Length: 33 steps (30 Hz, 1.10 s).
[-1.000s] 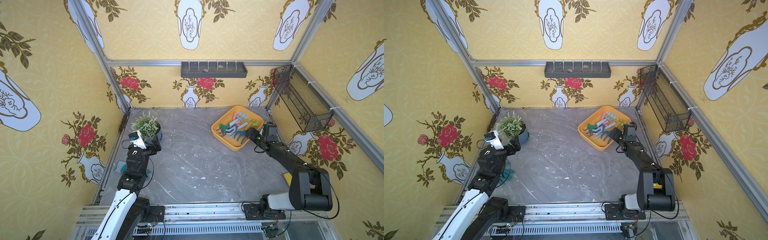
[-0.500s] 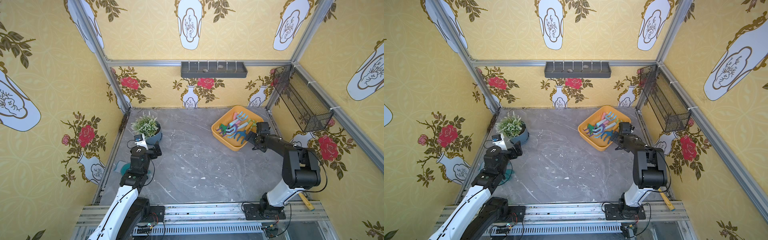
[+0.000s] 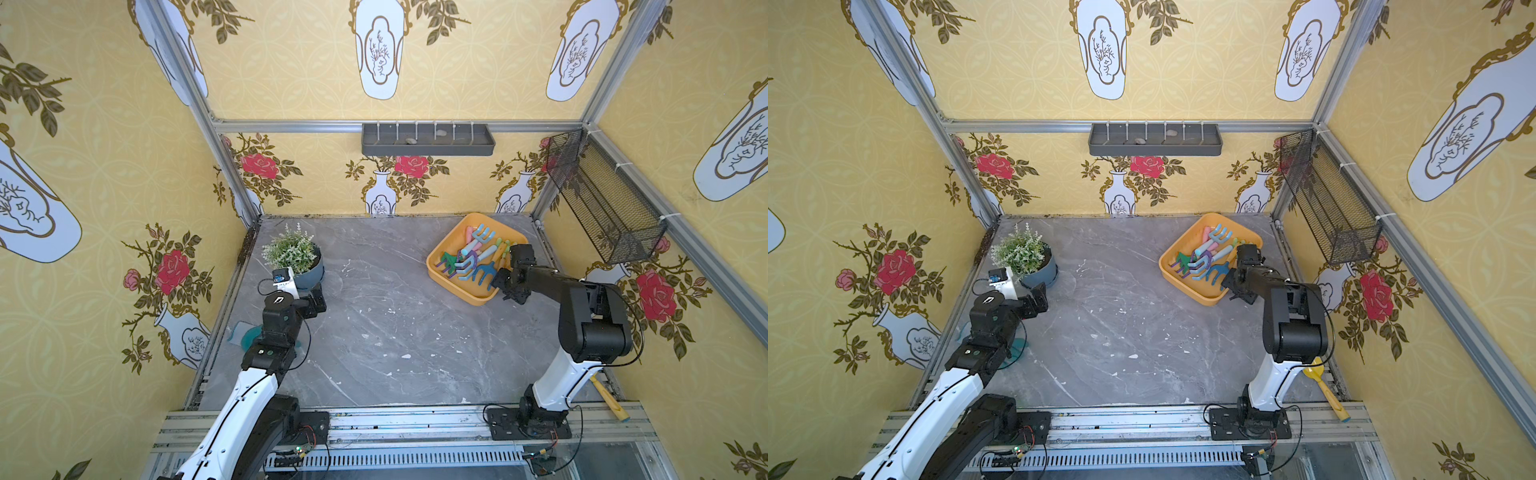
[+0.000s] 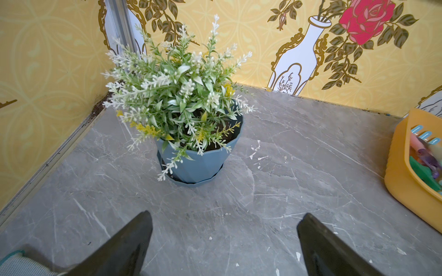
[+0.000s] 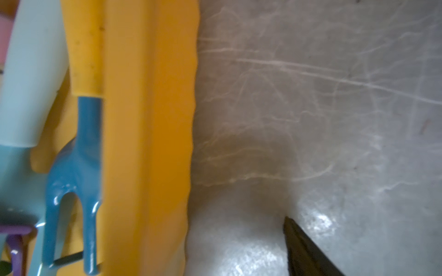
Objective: Take the hand rake out of the storage box
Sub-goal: Move the storage box to the center of the board.
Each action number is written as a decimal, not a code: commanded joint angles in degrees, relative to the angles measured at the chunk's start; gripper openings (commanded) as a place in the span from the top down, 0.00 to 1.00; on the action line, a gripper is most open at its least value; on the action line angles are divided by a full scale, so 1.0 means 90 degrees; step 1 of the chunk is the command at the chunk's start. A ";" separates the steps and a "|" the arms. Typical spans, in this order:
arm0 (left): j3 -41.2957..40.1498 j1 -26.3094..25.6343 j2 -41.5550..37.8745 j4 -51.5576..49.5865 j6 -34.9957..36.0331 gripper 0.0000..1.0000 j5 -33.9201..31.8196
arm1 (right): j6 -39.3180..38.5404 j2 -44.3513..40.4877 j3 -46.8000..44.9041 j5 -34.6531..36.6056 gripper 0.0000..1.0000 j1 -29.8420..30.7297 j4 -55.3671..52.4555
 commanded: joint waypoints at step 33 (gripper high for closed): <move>-0.0099 0.0009 0.0009 0.0401 -0.0009 0.00 0.0546 | -0.0867 0.0348 0.0636 -0.0670 0.85 0.2151 -0.0160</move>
